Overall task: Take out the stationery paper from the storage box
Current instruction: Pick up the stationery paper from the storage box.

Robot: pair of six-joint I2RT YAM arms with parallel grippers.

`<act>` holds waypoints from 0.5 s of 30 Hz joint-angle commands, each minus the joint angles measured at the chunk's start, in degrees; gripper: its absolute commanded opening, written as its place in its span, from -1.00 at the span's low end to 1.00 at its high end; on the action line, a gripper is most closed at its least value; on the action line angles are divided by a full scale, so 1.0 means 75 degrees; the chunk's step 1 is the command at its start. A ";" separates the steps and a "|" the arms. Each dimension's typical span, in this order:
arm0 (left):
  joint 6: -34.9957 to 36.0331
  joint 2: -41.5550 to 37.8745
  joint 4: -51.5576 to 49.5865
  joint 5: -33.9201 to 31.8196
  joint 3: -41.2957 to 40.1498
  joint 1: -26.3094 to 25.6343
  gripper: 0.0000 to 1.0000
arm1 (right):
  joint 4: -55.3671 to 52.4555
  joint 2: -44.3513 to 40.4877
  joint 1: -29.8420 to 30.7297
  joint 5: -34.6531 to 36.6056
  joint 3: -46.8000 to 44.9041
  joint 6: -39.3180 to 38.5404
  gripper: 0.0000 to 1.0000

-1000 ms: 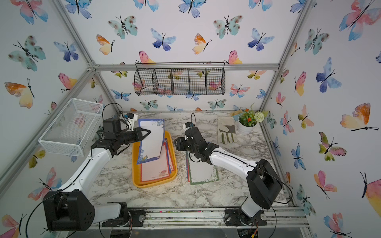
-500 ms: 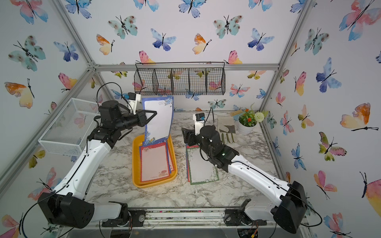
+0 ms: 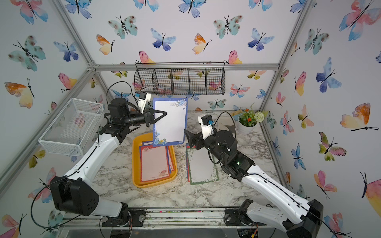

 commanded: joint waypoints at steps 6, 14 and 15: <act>0.0111 -0.0173 0.0795 0.0902 -0.0184 0.0010 -1.00 | 0.0181 0.0322 -0.0127 -0.0925 0.0381 -0.0378 0.73; -0.0475 -0.0633 0.1900 0.1074 -0.0632 0.0177 -1.00 | 0.0548 0.0489 -0.0578 -0.1506 0.0614 -0.0158 0.74; -0.0744 -0.0635 0.2217 0.1163 -0.0708 0.0234 -1.00 | 0.0653 0.0515 -0.0698 -0.1650 0.0623 -0.0155 0.74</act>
